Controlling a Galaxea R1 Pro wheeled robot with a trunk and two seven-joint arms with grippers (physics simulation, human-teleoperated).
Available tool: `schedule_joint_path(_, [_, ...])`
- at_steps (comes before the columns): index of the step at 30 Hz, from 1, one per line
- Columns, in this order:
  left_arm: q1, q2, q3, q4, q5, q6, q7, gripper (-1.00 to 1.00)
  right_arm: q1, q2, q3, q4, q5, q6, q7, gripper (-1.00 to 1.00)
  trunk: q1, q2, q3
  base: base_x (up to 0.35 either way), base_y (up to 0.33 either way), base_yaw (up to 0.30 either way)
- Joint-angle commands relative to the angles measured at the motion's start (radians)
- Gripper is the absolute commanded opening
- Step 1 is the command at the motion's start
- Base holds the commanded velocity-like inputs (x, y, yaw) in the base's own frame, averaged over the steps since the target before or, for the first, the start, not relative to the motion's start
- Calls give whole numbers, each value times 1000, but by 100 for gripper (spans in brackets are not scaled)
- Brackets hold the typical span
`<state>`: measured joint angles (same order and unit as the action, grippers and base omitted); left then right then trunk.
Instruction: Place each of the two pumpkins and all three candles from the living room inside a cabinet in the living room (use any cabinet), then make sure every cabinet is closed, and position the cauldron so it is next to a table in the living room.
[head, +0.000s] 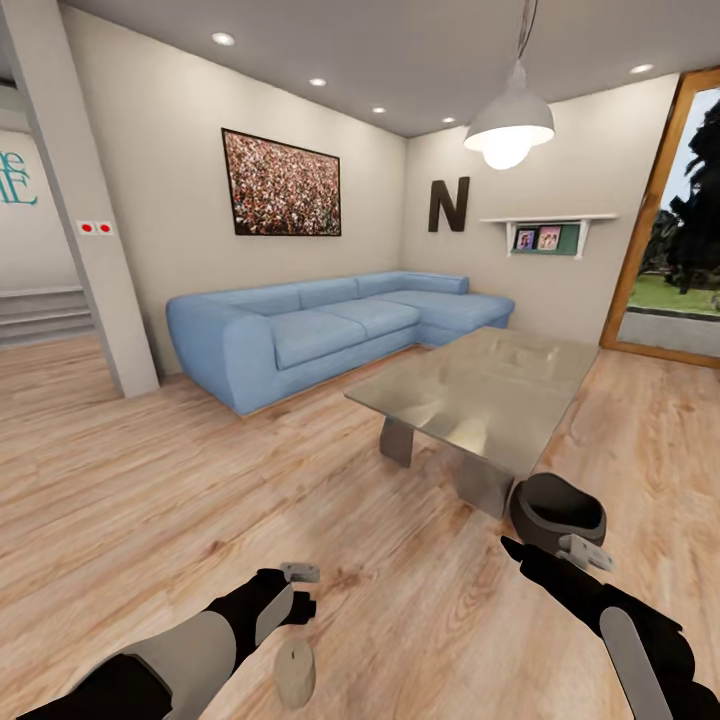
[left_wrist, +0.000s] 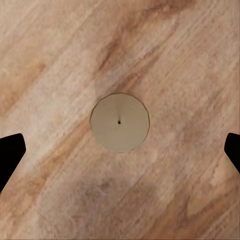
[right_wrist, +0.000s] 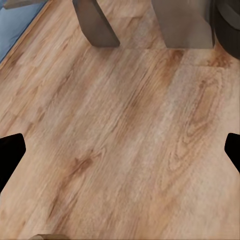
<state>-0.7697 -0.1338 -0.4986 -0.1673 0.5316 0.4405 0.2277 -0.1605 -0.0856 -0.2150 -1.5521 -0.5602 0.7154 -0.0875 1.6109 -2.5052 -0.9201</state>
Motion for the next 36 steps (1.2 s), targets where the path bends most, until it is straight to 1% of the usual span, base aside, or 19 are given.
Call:
schedule_joint_path(1, [0, 0, -7, -2, 11, 4, 7, 100, -1, 0, 0, -1, -10, 4, -9, 100, 0, 0, -1, 92, 0, 0])
schedule_joint_path(8, [0, 0, -7, -2, 11, 4, 7, 100, -1, 0, 0, -1, -10, 4, -9, 100, 0, 0, -1, 128, 0, 0])
schedule_joint_path(16, [0, 0, -7, -3, 11, 4, 7, 100, -1, 0, 0, -1, -10, 4, -9, 100, 0, 0, -1, 38, 0, 0])
schedule_joint_path(20, [0, 0, -7, -3, 11, 3, 7, 100, -1, 0, 0, -1, -10, 4, -9, 100, 2, -1, -17, 6, 0, 0])
schedule_joint_path(24, [0, 0, -6, -3, 11, -18, 7, 100, -1, 0, 0, -2, -10, 4, -9, 100, 4, -2, -32, 2, 0, 0])
schedule_joint_path(36, [0, 0, -7, -3, 11, -41, 7, 100, -1, 0, 0, -2, -10, 4, -9, 100, 9, -5, -78, 0, 0, 0])
